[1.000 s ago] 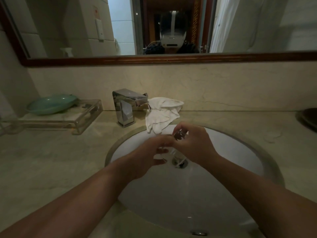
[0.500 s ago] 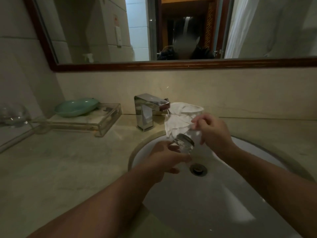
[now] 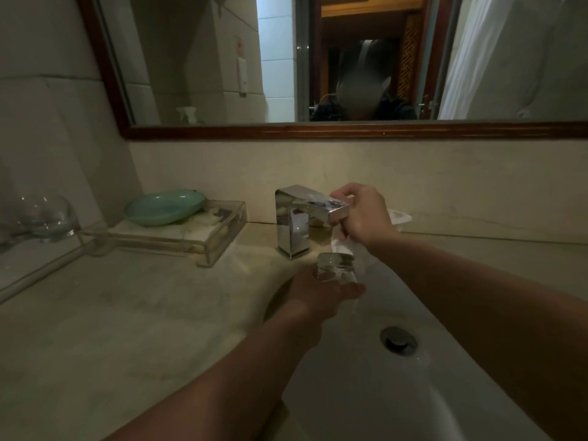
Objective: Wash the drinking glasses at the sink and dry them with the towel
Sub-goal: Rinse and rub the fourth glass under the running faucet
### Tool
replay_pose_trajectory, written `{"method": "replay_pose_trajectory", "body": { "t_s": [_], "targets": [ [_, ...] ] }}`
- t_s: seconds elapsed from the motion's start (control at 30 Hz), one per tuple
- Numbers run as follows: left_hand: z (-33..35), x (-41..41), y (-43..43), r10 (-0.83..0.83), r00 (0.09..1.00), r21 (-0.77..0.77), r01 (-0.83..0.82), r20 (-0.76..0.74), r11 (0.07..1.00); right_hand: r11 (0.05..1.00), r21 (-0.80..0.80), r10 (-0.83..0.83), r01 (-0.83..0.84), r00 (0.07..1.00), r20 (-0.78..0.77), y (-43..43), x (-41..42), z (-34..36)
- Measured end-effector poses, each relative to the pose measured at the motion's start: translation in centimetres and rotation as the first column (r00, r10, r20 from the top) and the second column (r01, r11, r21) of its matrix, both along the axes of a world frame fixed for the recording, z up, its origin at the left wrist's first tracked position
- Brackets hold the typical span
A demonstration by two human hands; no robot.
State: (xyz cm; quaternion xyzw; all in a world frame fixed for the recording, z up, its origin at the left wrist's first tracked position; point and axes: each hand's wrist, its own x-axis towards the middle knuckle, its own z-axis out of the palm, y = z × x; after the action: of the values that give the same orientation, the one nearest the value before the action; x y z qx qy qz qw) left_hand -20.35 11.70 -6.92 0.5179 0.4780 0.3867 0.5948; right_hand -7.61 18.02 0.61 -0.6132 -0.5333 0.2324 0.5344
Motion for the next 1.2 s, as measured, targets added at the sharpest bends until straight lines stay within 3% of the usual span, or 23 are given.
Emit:
{"method": "replay_pose_trajectory", "body": {
  "t_s": [0.17,0.3,0.4,0.5,0.63,0.7,0.87,1.0,1.07,1.13,1.2],
  "targets": [
    [0.1,-0.6,0.5,-0.002,1.0,0.024,0.003,-0.022,1.0,0.997,-0.069,-0.03,0.03,1.0,0.002,1.0,0.9,-0.4],
    [0.2,-0.7,0.2,-0.032,0.998,0.041,0.034,-0.046,0.999,0.999,-0.025,-0.049,0.045,0.979,-0.2,-1.4,0.7,-2.2],
    [-0.2,-0.7,0.5,-0.105,0.986,0.073,0.115,-0.133,0.991,0.982,0.004,0.183,-0.186,0.967,0.18,-5.8,0.6,-5.0],
    [-0.8,-0.8,0.9,-0.154,0.963,0.122,0.183,-0.22,0.975,0.919,-0.067,0.39,-0.388,0.875,0.287,-8.6,0.3,-7.2],
    [-0.3,-0.1,0.3,-0.229,0.919,0.044,0.256,-0.32,0.966,0.955,-0.163,0.285,-0.247,0.917,0.28,-8.9,0.3,-7.3],
    [-0.5,0.0,0.2,-0.247,0.898,0.05,0.283,-0.365,0.958,0.967,-0.185,0.234,-0.173,0.892,0.387,-8.5,0.3,-7.1],
    [-0.9,-0.3,0.1,-0.28,0.833,0.128,0.381,-0.477,0.916,0.923,-0.323,0.327,-0.206,0.865,0.381,-7.8,-0.2,-6.6],
    [-0.1,-0.4,0.4,-0.266,0.859,0.165,0.368,-0.438,0.915,0.937,-0.073,0.345,-0.343,0.865,0.365,-7.8,0.5,-7.9],
    [0.0,-0.6,0.3,-0.276,0.881,0.167,0.36,-0.385,0.918,0.932,0.059,0.328,-0.358,0.9,0.286,-7.7,1.1,-8.2],
    [-0.2,-0.7,0.3,-0.298,0.905,0.052,0.328,-0.303,0.943,0.931,0.058,0.341,-0.359,0.918,0.205,-7.7,1.0,-7.9],
    [-0.3,-0.8,0.2,-0.311,0.923,-0.064,0.305,-0.225,0.95,0.924,-0.043,0.38,-0.381,0.893,0.24,-7.3,0.7,-7.8]
  ]
}}
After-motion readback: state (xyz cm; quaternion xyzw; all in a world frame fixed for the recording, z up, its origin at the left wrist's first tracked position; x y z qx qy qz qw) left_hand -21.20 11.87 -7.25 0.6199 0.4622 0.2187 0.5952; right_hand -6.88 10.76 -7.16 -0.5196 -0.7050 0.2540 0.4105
